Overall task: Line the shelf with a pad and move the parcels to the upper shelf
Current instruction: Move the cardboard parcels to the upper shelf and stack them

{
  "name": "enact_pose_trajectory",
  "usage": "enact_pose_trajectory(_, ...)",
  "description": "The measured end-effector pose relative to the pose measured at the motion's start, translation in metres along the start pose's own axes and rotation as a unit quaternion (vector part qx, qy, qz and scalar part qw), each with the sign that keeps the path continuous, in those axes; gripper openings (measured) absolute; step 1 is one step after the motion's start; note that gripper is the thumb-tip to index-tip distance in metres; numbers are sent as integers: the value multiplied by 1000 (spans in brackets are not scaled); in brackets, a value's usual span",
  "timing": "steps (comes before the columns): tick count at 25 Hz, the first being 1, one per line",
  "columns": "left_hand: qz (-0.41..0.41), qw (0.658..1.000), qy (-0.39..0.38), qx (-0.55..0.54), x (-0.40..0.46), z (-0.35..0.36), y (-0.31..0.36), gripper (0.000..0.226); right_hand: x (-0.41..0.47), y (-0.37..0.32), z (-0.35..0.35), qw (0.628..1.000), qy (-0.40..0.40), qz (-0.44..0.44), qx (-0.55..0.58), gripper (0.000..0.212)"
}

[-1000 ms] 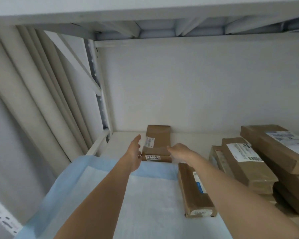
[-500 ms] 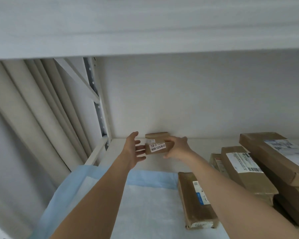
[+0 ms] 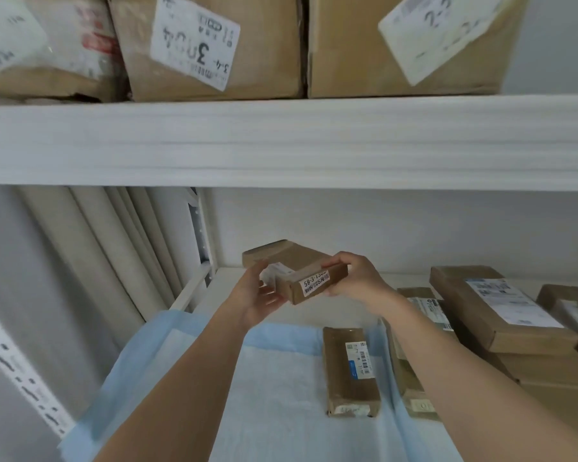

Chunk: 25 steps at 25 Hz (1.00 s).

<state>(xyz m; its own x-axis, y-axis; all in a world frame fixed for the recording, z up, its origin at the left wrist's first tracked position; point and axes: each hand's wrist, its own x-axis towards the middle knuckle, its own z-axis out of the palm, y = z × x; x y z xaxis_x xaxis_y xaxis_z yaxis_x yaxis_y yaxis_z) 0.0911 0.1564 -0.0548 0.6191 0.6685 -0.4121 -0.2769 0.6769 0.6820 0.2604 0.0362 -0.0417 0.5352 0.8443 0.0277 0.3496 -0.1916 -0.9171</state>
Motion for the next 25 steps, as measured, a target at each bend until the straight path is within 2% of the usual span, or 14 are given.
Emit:
enact_pose_trajectory(3,17,1000,-10,-8,-24,4,-9,11,-34,-14,-15,997,-36,23,70,32)
enact_pose_trajectory(5,23,1000,14,-8,-42,6,-18,3,-54,-21,-25,993,-32,48,105,34)
enact_pose_trajectory(11,48,995,64,61,-96,7,-48,12,-112,-19,-47,973,-106,98,179,29)
enact_pose_trajectory(15,51,991,89,83,-139,-3,-74,10,-149,-5,-43,970,-163,147,108,36)
enact_pose_trajectory(18,64,986,118,95,-176,-14,-91,14,-176,-2,-40,958,-203,162,122,35)
enact_pose_trajectory(25,167,978,103,64,-262,-6,-89,36,-227,-27,-40,970,-173,120,126,41)
